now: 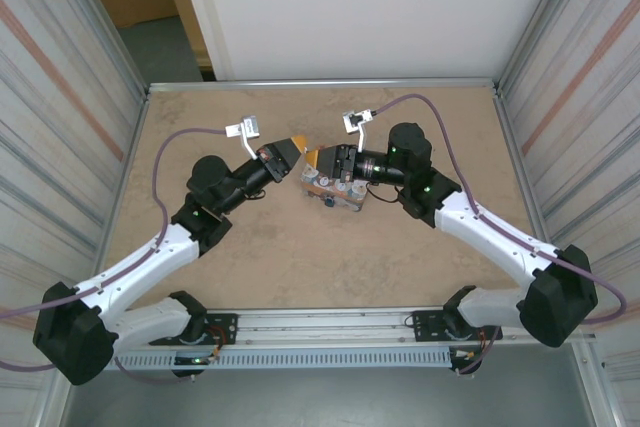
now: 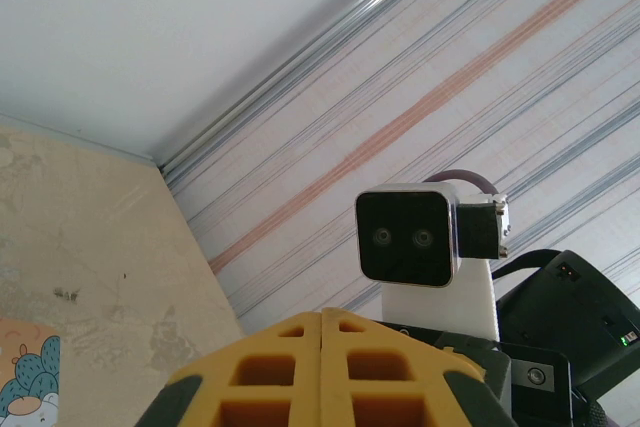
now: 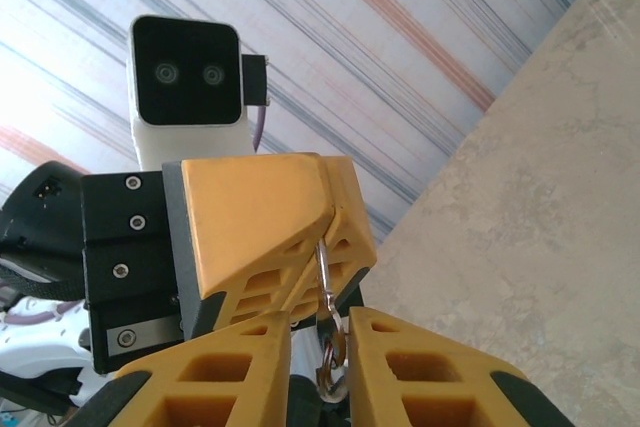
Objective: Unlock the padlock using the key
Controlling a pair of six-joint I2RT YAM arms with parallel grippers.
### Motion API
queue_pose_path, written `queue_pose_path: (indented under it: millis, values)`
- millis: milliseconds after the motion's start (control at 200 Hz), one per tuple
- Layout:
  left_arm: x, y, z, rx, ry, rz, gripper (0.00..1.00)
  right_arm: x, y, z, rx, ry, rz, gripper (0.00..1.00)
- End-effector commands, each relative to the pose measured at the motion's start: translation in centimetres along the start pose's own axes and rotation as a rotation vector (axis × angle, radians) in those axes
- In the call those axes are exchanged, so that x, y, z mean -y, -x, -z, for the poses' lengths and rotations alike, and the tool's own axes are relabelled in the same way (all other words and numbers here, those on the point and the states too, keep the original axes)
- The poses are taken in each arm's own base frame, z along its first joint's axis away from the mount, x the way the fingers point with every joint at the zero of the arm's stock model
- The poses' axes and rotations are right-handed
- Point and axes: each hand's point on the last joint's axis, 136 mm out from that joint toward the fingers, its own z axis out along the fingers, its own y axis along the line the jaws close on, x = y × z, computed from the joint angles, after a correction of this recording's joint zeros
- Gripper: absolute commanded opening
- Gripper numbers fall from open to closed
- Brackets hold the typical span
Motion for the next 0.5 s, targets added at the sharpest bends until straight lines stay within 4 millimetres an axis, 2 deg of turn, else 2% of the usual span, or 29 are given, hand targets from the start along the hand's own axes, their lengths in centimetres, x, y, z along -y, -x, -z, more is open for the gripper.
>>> queue_pose_path:
  millis: [0, 301, 421, 456, 496]
  values:
    - [1.9, 0.9, -0.1, 0.022, -0.055, -0.032, 0.00, -1.3, 0.9, -0.2, 0.014, 0.034, 0.010, 0.19]
    - [1.9, 1.0, 0.0, 0.026, -0.054, -0.034, 0.00, -1.0, 0.7, -0.1, 0.007, 0.019, 0.008, 0.03]
    - [1.7, 1.1, 0.2, 0.033, -0.039, -0.040, 0.00, -0.6, 0.5, 0.3, -0.004, -0.008, 0.012, 0.00]
    - [1.6, 1.1, 0.3, 0.033, -0.029, -0.044, 0.07, -0.4, 0.3, 0.5, -0.010, -0.020, 0.014, 0.00]
    - [1.6, 1.2, 0.4, 0.033, -0.019, -0.054, 0.20, -0.2, 0.2, 0.7, -0.016, -0.033, 0.017, 0.00]
